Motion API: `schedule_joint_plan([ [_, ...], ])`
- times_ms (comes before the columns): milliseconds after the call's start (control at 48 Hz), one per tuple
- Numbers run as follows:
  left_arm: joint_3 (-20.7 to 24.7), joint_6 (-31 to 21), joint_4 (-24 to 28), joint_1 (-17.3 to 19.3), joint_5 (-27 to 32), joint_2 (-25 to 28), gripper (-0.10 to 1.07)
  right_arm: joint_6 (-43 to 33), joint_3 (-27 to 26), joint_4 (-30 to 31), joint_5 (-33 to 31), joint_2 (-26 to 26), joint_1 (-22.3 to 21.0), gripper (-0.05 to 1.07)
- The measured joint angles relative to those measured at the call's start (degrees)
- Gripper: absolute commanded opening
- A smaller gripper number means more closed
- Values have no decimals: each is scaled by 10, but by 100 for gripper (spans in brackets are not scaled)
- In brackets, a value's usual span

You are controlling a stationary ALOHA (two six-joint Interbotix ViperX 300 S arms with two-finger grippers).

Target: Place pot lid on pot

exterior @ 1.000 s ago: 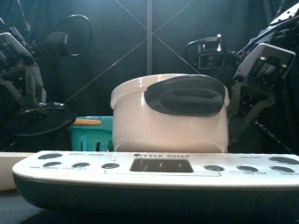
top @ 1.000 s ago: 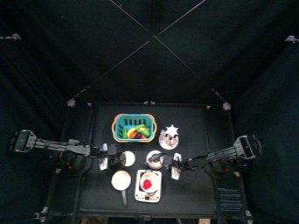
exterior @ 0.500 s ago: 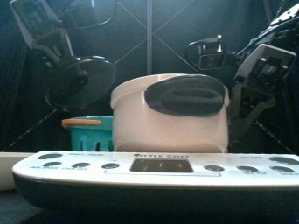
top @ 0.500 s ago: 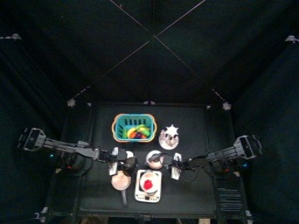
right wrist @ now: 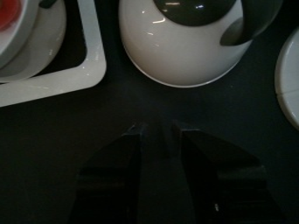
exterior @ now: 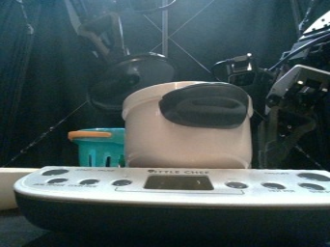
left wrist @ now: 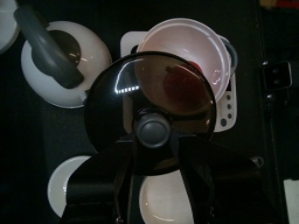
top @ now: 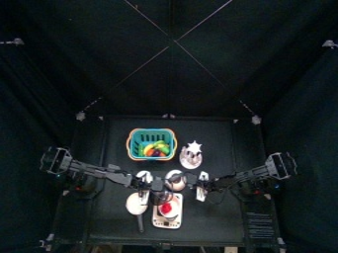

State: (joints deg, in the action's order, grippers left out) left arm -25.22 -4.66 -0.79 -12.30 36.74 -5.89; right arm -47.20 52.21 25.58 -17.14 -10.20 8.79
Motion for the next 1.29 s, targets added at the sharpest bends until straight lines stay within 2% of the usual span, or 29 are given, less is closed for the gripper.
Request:
schedule_joint_plan([
  [250,113,35,24,-33,92,87,72,0,16,-7,-1,-12,-4,71],
  [458,207,69,30,-41,167,163,72,0,19,-8,1,-12,-5,71],
  [688,265,108,32,-40,192,201,72,0,26,-8,11,-13,-5,71],
  [812,283,127,11,-38,198,214,72,0,27,-8,16,-12,-5,71],
  [1021,285,149,-39,-37,204,228,72,0,28,-8,18,-13,-5,71],
  [1292,285,149,-40,-32,207,228,72,0,27,-12,18,-13,-5,71],
])
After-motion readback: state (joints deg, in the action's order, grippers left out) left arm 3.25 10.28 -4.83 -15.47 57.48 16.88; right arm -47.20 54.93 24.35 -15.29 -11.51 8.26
